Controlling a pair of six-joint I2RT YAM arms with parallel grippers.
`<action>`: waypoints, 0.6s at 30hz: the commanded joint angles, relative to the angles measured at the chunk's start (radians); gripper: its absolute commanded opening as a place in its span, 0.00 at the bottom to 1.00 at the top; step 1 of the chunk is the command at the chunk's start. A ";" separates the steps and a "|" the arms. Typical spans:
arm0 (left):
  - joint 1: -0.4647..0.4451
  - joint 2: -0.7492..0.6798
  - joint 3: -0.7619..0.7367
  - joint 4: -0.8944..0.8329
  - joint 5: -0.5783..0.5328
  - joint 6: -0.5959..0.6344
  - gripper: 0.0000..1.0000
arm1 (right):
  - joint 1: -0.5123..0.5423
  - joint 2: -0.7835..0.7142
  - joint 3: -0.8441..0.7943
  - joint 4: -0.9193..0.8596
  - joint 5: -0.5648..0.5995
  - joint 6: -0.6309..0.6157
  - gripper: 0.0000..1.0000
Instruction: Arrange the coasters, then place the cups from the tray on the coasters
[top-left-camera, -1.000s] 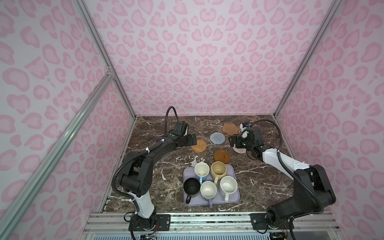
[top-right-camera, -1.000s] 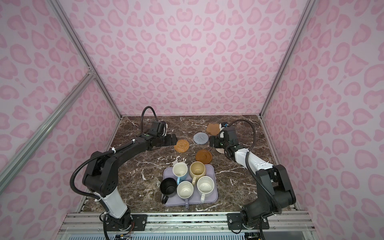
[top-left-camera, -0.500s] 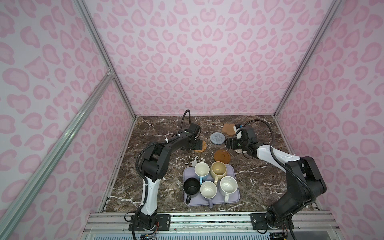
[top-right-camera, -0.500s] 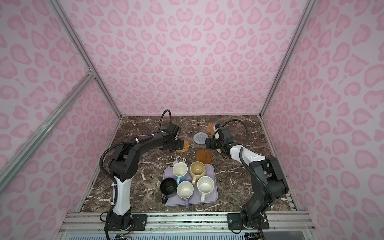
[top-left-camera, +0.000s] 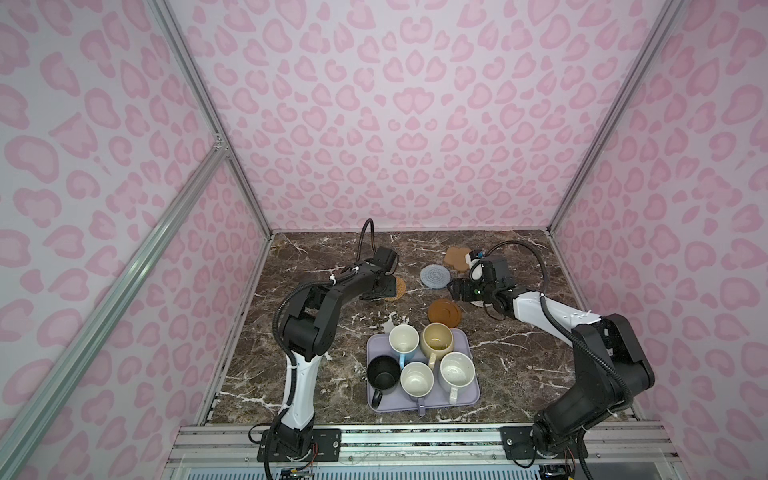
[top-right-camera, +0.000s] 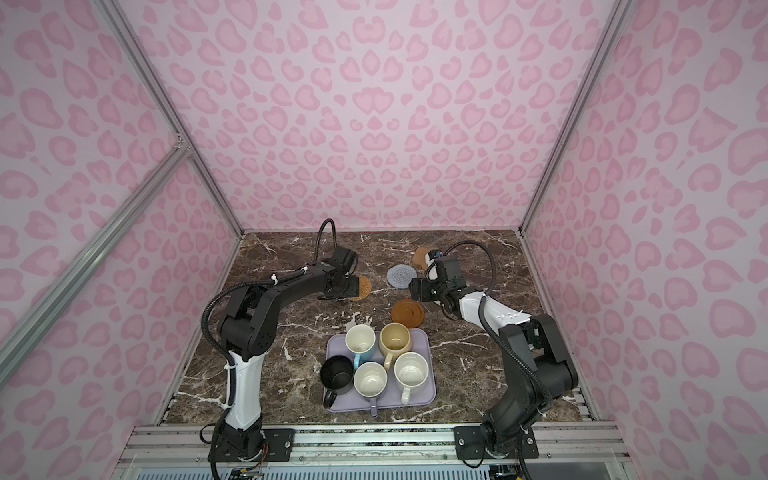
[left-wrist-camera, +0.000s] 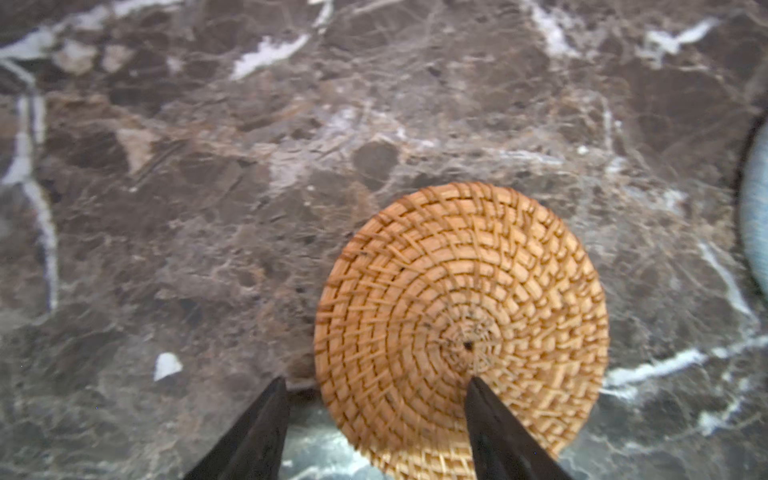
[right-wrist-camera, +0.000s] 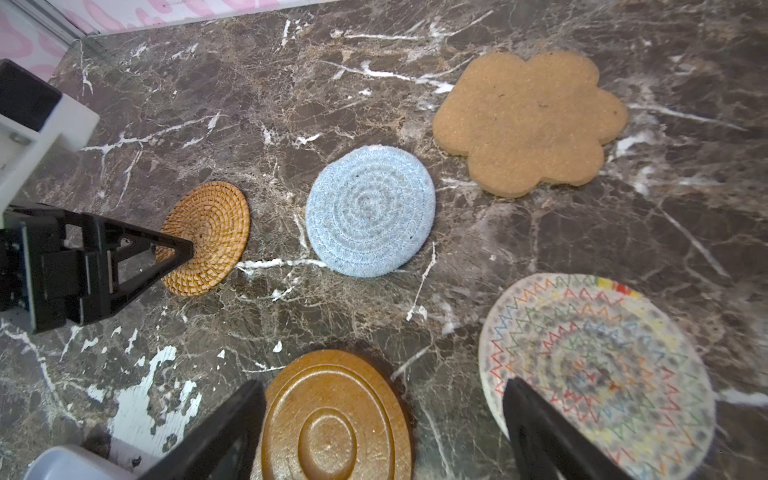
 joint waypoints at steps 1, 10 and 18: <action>0.031 -0.020 -0.054 -0.088 -0.067 -0.015 0.68 | 0.008 -0.007 -0.004 0.003 0.016 0.004 0.91; 0.116 -0.102 -0.180 -0.030 -0.031 -0.001 0.67 | 0.047 0.010 0.031 -0.016 0.039 0.010 0.91; 0.160 -0.133 -0.198 -0.023 -0.011 -0.032 0.67 | 0.085 0.034 0.075 -0.045 0.067 0.007 0.91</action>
